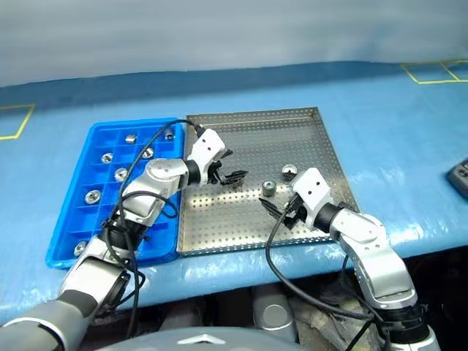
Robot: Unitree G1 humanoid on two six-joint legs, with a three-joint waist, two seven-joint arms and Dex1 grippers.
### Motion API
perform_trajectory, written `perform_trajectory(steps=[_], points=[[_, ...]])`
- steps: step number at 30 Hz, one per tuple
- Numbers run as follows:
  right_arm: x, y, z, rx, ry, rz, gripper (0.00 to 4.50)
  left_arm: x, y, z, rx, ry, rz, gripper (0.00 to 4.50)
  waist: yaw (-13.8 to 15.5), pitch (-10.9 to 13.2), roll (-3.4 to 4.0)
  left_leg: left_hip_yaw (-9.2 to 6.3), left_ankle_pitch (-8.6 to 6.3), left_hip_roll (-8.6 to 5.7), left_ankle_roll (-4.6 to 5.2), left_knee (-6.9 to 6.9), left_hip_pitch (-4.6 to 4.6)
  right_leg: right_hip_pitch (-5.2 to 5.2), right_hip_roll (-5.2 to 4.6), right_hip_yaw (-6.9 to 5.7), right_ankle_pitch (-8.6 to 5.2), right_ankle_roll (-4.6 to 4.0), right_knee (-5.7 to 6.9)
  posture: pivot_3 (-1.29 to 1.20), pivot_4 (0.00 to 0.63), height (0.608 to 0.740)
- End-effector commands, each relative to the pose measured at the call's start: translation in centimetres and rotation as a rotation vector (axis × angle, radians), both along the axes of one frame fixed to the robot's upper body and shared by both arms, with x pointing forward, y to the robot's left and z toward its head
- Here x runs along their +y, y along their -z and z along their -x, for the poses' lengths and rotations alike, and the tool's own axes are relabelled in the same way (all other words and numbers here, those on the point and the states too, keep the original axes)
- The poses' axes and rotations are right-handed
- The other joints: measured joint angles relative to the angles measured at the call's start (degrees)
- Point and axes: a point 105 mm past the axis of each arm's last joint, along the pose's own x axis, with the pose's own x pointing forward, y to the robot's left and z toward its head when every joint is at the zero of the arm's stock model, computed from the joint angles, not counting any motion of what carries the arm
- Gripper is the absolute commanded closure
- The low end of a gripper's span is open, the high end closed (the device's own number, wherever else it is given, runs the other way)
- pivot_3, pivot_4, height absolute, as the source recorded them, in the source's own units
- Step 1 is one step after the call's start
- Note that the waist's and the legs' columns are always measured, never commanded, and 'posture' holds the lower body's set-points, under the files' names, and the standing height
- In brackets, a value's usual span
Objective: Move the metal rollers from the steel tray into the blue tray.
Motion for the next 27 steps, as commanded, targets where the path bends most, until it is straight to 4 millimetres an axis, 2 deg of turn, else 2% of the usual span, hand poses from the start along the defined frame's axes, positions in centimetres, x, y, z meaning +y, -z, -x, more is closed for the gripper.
perform_trajectory(steps=[1,5,11,21,27], points=[[-0.2,-1.3,0.3,-0.049,0.013,-0.016,0.0,-0.2,-0.3,-0.4,-0.029,0.0,-0.017,0.52,-1.6,0.0,0.0,0.02,-0.01,0.0,0.02,0.01,0.02,0.01,0.0,0.02,0.01,0.03,0.0,-0.44,0.15,0.74],[-0.1,-1.4,0.3,-0.051,0.015,-0.018,0.0,0.4,0.7,-0.7,-0.016,-0.027,-0.057,0.52,-4.12,0.0,0.0,0.08,-0.01,0.0,0.03,0.03,0.05,0.03,0.01,0.08,0.01,0.15,0.01,-0.44,0.15,0.74],[0.1,-1.5,-0.1,-0.057,0.008,-0.023,0.0,1.2,1.7,-0.8,-0.008,-0.065,-0.1,0.52,-5.89,0.0,0.0,0.11,-0.01,-0.01,0.05,0.03,0.07,0.05,0.01,0.11,0.02,0.2,0.01,-0.43,0.15,0.74],[0.4,-1.4,-0.3,-0.056,-0.008,-0.029,0.0,2.9,2.2,-0.8,0.001,-0.123,-0.119,0.52,-5.64,0.0,0.0,0.1,-0.02,-0.01,0.06,0.02,0.06,0.03,-0.01,0.13,0.03,0.21,0.01,-0.39,0.15,0.74],[0.5,-1.5,-0.5,-0.057,-0.016,-0.033,0.0,2.9,2.7,-0.6,0.017,-0.127,-0.121,0.52,-5.03,0.0,0.0,0.1,-0.03,-0.02,0.08,0.02,0.06,0.02,-0.04,0.14,0.04,0.21,0.0,-0.39,0.15,0.74]])
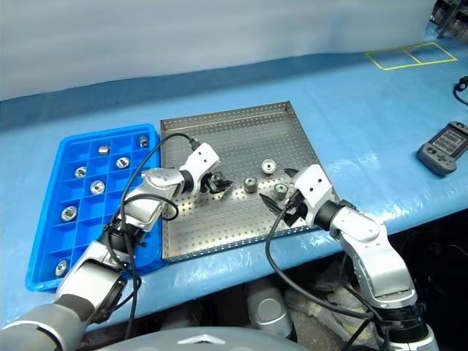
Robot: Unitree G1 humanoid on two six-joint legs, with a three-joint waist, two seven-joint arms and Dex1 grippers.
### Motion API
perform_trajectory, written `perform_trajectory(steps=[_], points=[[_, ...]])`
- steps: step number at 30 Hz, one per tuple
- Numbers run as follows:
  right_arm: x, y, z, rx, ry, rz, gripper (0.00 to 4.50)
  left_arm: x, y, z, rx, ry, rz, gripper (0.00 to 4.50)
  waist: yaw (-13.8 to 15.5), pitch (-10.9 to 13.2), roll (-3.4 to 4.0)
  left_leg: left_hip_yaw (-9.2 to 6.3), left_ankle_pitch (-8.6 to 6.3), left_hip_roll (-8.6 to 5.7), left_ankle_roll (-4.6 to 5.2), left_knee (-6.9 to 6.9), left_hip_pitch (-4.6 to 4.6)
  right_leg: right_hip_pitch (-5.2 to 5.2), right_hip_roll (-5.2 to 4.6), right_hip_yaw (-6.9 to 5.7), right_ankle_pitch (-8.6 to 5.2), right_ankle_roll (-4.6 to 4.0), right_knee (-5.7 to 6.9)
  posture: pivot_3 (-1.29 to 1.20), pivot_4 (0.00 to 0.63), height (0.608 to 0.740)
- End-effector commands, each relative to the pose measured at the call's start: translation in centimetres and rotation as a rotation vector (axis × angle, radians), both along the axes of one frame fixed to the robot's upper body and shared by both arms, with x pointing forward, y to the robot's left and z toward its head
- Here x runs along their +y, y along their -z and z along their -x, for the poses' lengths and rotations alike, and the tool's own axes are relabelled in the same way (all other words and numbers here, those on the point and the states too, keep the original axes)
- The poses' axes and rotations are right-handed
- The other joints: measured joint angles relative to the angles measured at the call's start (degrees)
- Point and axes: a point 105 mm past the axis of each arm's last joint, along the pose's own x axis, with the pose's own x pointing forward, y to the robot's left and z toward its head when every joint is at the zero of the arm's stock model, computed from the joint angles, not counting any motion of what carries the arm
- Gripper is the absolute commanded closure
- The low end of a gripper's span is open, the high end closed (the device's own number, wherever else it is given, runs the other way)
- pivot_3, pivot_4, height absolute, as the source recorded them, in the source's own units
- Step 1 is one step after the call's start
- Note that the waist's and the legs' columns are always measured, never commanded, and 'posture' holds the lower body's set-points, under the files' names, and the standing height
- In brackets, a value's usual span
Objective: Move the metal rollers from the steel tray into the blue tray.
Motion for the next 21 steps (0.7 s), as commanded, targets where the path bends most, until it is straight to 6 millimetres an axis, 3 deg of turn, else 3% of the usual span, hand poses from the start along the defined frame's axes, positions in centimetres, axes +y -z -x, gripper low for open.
perform_trajectory(steps=[1,5,9,13,21], points=[[0.43,-1.17,-0.05,-0.049,-0.025,-0.015,0.0,-0.26,-0.87,-0.04,-0.03,0.002,0.013,0.52,0.17,0.0,0.0,0.0,0.0,0.0,0.0,0.0,0.0,0.0,0.0,0.01,0.0,0.0,0.0,-0.39,0.15,0.74],[0.48,-1.22,-0.03,-0.051,-0.028,-0.016,0.0,-0.47,-0.84,0.03,-0.029,0.007,0.013,1.75,0.34,0.0,0.0,0.0,0.0,0.0,0.0,0.0,0.0,-0.01,-0.01,0.01,0.0,0.0,0.0,-0.39,0.15,0.74],[0.5,-1.2,-0.01,-0.05,-0.028,-0.016,0.0,-0.39,-0.95,-0.03,-0.03,0.005,0.012,1.75,0.33,0.0,0.0,0.0,0.0,0.0,0.0,0.0,0.0,-0.01,-0.01,0.02,0.01,0.0,0.01,-0.38,0.15,0.74],[0.55,-1.2,-0.04,-0.049,-0.03,-0.016,0.0,-0.2,-1.03,-0.02,-0.034,0.002,0.012,2.58,0.34,0.0,0.0,0.0,0.0,0.0,0.0,0.0,0.0,-0.01,-0.02,0.02,0.01,0.0,0.02,-0.38,0.15,0.74],[0.77,-1.29,-0.29,-0.053,-0.039,-0.017,0.0,0.15,-1.07,0.13,-0.031,-0.005,0.014,2.63,0.4,0.0,0.0,0.0,0.0,0.0,0.0,0.0,0.0,-0.02,-0.01,0.02,0.01,0.0,0.02,-0.38,0.15,0.74]])
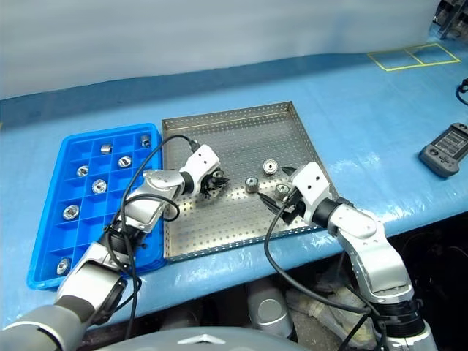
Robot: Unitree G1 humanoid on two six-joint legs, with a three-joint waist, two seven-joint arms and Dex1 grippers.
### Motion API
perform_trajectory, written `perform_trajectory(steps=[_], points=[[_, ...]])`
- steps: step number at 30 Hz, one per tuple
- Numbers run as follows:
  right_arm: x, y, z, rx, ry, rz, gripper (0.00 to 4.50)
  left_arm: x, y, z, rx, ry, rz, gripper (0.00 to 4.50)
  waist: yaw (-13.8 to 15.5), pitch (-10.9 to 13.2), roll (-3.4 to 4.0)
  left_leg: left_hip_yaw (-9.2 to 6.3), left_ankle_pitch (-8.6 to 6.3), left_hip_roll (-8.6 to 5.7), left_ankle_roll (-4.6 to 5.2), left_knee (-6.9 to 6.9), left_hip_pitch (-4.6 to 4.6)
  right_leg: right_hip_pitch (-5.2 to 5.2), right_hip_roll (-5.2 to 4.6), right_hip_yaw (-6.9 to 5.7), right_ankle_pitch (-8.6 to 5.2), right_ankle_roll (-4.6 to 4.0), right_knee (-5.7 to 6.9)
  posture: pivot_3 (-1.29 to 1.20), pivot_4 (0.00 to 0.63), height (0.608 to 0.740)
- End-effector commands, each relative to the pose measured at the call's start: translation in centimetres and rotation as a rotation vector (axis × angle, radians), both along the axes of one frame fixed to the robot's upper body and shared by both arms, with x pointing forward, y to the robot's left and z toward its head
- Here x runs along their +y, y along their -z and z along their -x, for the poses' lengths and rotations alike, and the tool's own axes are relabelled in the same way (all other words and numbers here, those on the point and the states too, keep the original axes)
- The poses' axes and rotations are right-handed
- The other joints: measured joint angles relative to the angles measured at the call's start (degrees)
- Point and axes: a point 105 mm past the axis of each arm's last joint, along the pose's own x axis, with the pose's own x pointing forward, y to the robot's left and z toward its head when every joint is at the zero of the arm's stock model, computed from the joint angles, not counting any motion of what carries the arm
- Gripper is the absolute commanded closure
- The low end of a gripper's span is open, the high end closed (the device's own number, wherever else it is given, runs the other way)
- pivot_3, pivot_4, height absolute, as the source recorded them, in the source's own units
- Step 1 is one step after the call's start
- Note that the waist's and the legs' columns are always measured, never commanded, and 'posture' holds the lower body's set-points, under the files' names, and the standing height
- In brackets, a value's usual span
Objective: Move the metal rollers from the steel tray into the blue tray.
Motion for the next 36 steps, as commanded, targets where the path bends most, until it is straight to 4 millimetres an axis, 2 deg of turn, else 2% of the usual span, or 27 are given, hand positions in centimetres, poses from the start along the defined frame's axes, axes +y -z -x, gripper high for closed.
perform_trajectory(steps=[1,6,10,14,19,23,28,32,36], points=[[0.5,-1.1,0.0,-0.049,-0.022,-0.014,0.0,0.1,-1.3,-0.1,-0.043,0.004,0.015,2.63,0.0,0.0,0.0,0.01,0.0,0.0,0.0,0.0,0.0,0.0,0.0,0.01,0.0,0.0,0.0,-0.36,0.15,0.74],[0.6,-1.1,-0.1,-0.052,-0.027,-0.016,0.0,0.4,-1.5,-0.2,-0.062,-0.019,0.007,2.63,0.09,0.0,0.0,0.0,0.0,0.0,0.0,0.0,0.0,0.0,-0.01,0.01,0.0,0.0,0.01,-0.36,0.15,0.74],[0.8,-1.1,-0.1,-0.051,-0.037,-0.019,0.0,0.6,-2.5,-0.2,-0.09,-0.029,0.035,2.63,0.12,0.0,0.0,0.01,0.0,0.0,0.0,0.0,-0.01,-0.01,-0.01,0.02,0.0,0.0,0.01,-0.35,0.15,0.74],[1.2,-1.0,-0.2,-0.043,-0.059,-0.023,0.0,1.2,-3.8,0.1,-0.125,-0.049,0.07,2.63,0.33,0.0,0.0,0.02,0.0,0.0,0.0,0.01,-0.02,-0.05,-0.02,0.04,0.01,0.0,0.03,-0.34,0.15,0.74],[2.0,-0.2,-0.6,-0.005,-0.106,-0.017,0.0,2.7,-6.2,1.1,-0.186,-0.077,0.107,2.63,1.34,0.0,0.02,0.04,0.0,0.0,0.0,0.0,-0.03,-0.09,-0.01,0.06,0.03,-0.02,0.06,-0.3,0.15,0.74],[2.8,-0.2,-0.7,-0.001,-0.153,-0.022,0.0,4.9,-7.4,2.7,-0.222,-0.121,0.081,2.63,2.45,0.01,0.04,0.07,0.0,0.01,-0.01,-0.01,-0.07,-0.19,0.01,0.1,0.19,-0.29,0.08,-0.25,0.15,0.74],[3.9,-0.4,-1.1,0.0,-0.226,-0.024,0.0,11.1,-8.2,4.8,-0.266,-0.376,-0.023,2.63,4.84,0.03,0.06,0.07,0.0,0.01,-0.02,-0.02,-0.1,-0.26,0.04,0.11,0.2,-0.31,0.1,-0.17,0.15,0.74],[4.9,-0.5,-1.4,0.002,-0.29,-0.016,0.0,15.0,-8.2,7.1,-0.276,-0.575,-0.074,2.63,8.05,0.04,0.06,0.03,0.03,0.03,-0.06,-0.03,-0.17,-0.34,0.05,0.06,0.2,-0.34,0.11,-0.1,0.15,0.74],[5.5,-0.6,-1.7,0.004,-0.327,-0.013,0.0,16.3,-7.9,8.8,-0.266,-0.666,-0.091,2.63,12.1,0.05,0.02,0.0,0.03,0.01,-0.08,-0.02,-0.26,-0.41,0.01,0.01,0.22,-0.38,0.09,-0.05,0.15,0.74]])
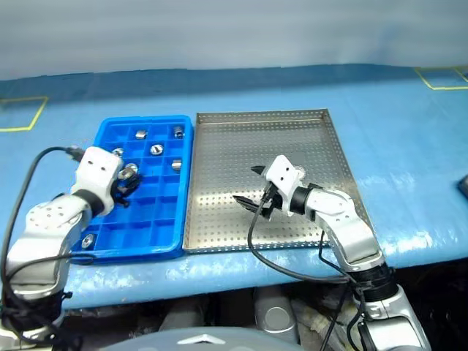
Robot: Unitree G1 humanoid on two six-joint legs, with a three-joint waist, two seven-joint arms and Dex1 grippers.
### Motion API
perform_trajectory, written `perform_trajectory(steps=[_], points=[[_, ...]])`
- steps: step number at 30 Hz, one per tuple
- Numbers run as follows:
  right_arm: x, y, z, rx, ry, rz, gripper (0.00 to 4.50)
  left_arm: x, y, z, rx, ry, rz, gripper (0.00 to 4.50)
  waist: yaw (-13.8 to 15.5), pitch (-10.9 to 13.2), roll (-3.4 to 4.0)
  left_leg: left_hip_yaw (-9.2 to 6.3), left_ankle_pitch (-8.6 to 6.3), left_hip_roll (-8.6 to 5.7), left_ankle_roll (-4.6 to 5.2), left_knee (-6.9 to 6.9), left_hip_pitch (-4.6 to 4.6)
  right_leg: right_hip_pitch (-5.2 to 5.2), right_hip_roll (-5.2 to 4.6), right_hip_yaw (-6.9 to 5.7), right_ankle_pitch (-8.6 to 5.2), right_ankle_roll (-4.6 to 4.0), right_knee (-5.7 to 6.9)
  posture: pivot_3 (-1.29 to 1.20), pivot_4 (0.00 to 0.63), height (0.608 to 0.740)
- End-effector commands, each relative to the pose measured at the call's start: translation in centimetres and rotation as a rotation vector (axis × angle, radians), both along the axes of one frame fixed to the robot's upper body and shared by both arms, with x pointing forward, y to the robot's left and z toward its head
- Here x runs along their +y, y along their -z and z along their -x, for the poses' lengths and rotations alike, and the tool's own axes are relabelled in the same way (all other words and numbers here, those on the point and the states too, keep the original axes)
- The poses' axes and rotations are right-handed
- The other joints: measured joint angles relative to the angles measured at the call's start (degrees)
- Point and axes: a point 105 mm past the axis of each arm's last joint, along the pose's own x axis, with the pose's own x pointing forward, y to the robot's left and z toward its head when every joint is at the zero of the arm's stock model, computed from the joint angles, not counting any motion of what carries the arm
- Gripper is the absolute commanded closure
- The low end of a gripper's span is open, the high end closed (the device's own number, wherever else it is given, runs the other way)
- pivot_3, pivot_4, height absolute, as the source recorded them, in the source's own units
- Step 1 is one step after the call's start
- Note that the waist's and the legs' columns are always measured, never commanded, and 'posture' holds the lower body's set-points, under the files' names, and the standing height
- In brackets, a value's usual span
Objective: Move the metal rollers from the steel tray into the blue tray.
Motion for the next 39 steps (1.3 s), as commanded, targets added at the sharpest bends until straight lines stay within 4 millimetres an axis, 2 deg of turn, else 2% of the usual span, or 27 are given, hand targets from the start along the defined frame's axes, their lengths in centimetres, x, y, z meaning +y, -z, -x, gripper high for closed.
perform_trajectory(steps=[1,5,9,13,18,29,35,36,39], points=[[1.0,-1.1,-0.1,-0.042,-0.058,-0.018,0.0,0.4,-1.5,1.1,-0.063,-0.053,-0.014,2.63,2.16,0.01,-0.01,-0.03,0.01,-0.01,-0.01,0.01,-0.03,-0.01,-0.01,-0.04,0.02,-0.04,-0.01,-0.04,0.15,0.74],[1.6,-1.2,-0.2,-0.044,-0.088,-0.015,0.0,0.1,-0.3,1.8,-0.029,-0.065,0.009,2.63,5.31,0.0,-0.02,-0.1,0.03,-0.03,-0.06,0.01,-0.04,0.03,-0.05,-0.14,0.02,-0.07,-0.04,-0.01,0.15,0.74],[1.6,-1.3,-0.3,-0.046,-0.096,-0.013,0.0,-0.6,0.7,2.0,-0.003,-0.052,0.04,2.63,6.61,-0.01,-0.03,-0.15,0.08,-0.04,-0.15,0.01,-0.04,0.04,-0.06,-0.2,0.02,-0.12,-0.03,-0.01,0.15,0.74],[1.6,-1.3,-0.3,-0.046,-0.097,-0.013,0.0,-1.2,1.4,1.8,0.017,-0.039,0.054,2.63,6.81,-0.01,-0.03,-0.15,0.14,-0.03,-0.26,0.0,-0.04,0.04,-0.05,-0.22,0.01,-0.14,-0.03,-0.01,0.15,0.74],[1.4,-1.2,-0.1,-0.044,-0.086,-0.015,0.0,-1.7,1.4,1.4,0.018,-0.013,0.061,2.63,6.69,-0.01,-0.03,-0.16,0.14,-0.01,-0.26,0.0,-0.04,0.04,-0.01,-0.23,0.03,-0.18,-0.02,-0.04,0.15,0.74],[0.8,-1.2,0.0,-0.048,-0.051,-0.019,0.0,-1.8,2.2,0.9,0.052,0.01,0.061,2.63,6.22,-0.01,-0.03,-0.15,0.15,0.0,-0.26,0.0,-0.04,0.03,-0.01,-0.23,0.04,-0.2,-0.02,-0.06,0.15,0.74],[0.8,-1.2,0.0,-0.05,-0.046,-0.019,0.0,-1.4,2.1,0.8,0.042,-0.012,0.058,0.66,6.21,-0.01,-0.03,-0.15,0.13,0.0,-0.23,0.0,-0.03,0.04,0.0,-0.24,0.04,-0.2,-0.01,-0.07,0.15,0.74],[0.8,-1.2,0.0,-0.051,-0.045,-0.019,0.0,-1.2,1.5,0.5,0.002,-0.027,0.058,0.38,6.21,-0.01,-0.03,-0.15,0.13,0.0,-0.24,0.0,-0.03,0.04,0.0,-0.24,0.04,-0.2,-0.01,-0.07,0.15,0.74],[0.5,-1.6,-0.3,-0.07,-0.019,-0.027,0.0,-1.5,-0.2,-0.3,-0.102,-0.027,0.085,0.38,6.33,-0.01,-0.04,-0.17,0.15,0.0,-0.26,0.01,-0.04,0.05,-0.01,-0.25,0.04,-0.2,-0.02,-0.08,0.15,0.74]])
